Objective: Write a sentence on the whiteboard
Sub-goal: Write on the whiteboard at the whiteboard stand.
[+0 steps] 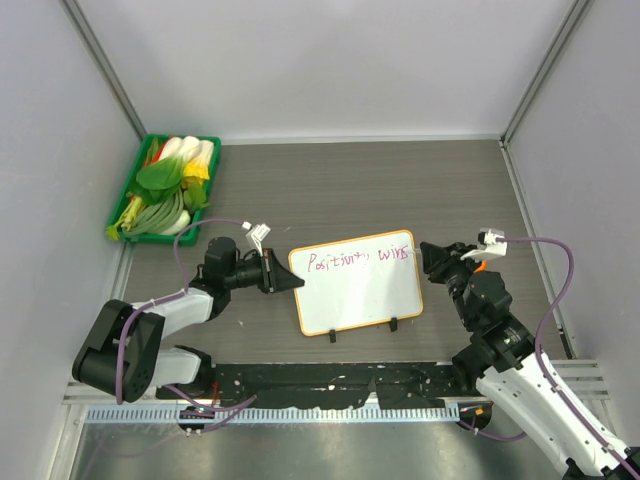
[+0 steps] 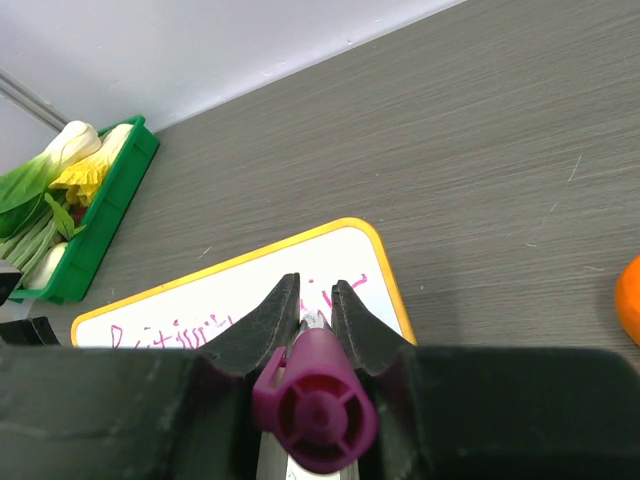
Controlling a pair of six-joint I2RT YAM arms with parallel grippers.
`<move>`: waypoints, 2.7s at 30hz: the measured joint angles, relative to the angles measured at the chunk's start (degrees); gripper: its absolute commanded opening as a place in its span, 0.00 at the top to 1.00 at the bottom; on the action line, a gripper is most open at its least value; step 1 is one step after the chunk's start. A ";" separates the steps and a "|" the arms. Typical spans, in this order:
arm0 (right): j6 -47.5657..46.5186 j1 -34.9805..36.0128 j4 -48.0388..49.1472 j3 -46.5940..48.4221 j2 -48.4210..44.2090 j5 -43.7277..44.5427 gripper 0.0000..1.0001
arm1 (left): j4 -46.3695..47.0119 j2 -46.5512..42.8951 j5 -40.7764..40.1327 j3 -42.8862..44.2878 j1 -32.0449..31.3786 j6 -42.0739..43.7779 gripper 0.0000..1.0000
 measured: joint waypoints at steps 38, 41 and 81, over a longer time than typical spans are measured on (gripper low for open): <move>-2.16 16.65 14.21 3.87 19.26 -3.56 0.99 | 0.02 0.00 0.02 0.00 0.00 -0.02 1.00; -3.52 22.77 15.85 4.37 21.35 0.15 0.99 | 0.02 0.00 0.02 0.00 0.00 -0.02 1.00; -5.90 37.92 30.64 4.39 42.32 13.16 0.99 | -0.02 0.00 0.00 0.00 0.00 0.00 1.00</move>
